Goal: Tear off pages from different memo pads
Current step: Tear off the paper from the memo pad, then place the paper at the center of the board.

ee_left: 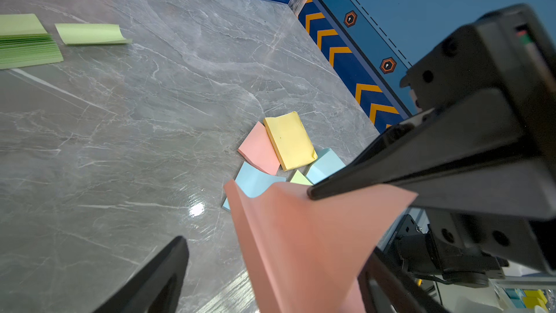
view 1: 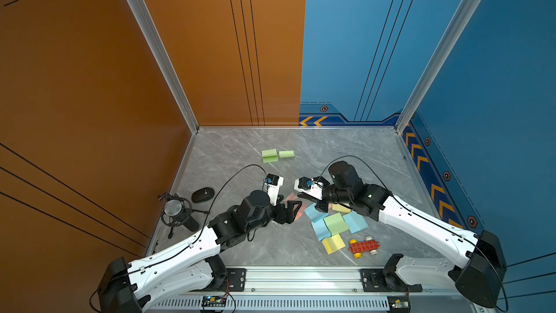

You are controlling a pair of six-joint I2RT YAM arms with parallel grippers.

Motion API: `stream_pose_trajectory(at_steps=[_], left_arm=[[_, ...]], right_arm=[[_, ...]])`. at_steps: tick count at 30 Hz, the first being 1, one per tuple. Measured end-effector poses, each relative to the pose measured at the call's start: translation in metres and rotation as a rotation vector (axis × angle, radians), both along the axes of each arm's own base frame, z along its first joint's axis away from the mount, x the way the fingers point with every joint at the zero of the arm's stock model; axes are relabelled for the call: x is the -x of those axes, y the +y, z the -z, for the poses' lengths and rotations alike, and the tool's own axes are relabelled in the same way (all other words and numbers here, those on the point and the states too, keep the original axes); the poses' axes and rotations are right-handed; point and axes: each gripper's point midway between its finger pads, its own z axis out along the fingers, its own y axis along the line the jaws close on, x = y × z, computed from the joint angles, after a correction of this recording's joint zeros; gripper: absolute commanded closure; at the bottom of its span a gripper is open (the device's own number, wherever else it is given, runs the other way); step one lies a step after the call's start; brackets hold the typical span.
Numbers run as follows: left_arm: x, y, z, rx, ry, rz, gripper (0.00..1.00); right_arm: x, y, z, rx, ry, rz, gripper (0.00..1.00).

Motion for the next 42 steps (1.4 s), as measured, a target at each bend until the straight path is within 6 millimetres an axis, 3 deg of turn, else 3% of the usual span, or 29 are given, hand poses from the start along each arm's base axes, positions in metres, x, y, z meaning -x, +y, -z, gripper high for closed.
stream_pose_trajectory(at_steps=[4,9,12,23,27,30,33,36,42], left_arm=[[-0.001,0.002,0.002,-0.008,-0.004,-0.01,0.32],[-0.001,0.003,0.005,-0.018,-0.009,-0.018,0.7],[-0.001,0.005,0.004,-0.019,-0.017,-0.02,1.0],[-0.005,0.012,0.008,-0.01,0.012,-0.064,1.0],[-0.011,0.029,0.011,-0.014,0.037,-0.119,1.0],[-0.015,0.053,0.024,-0.069,0.083,-0.187,1.0],[-0.019,0.083,0.031,-0.118,0.126,-0.274,1.0],[-0.026,0.112,0.022,-0.118,0.139,-0.366,1.0],[-0.028,0.139,-0.004,-0.082,0.123,-0.437,1.0]], right_arm=[[-0.003,-0.002,-0.002,-0.016,0.027,0.023,1.0],[-0.006,-0.005,-0.003,-0.027,0.052,0.04,1.0],[-0.008,-0.006,-0.004,-0.034,0.063,0.049,1.0],[-0.032,-0.017,-0.016,-0.055,0.054,0.16,1.0],[-0.055,-0.02,-0.028,-0.046,0.011,0.213,1.0],[-0.077,-0.018,-0.03,0.011,-0.041,0.241,1.0],[-0.102,-0.015,-0.021,0.114,-0.083,0.259,1.0],[-0.131,-0.009,-0.006,0.249,-0.102,0.268,1.0],[-0.18,0.007,0.047,0.536,-0.124,0.253,1.0]])
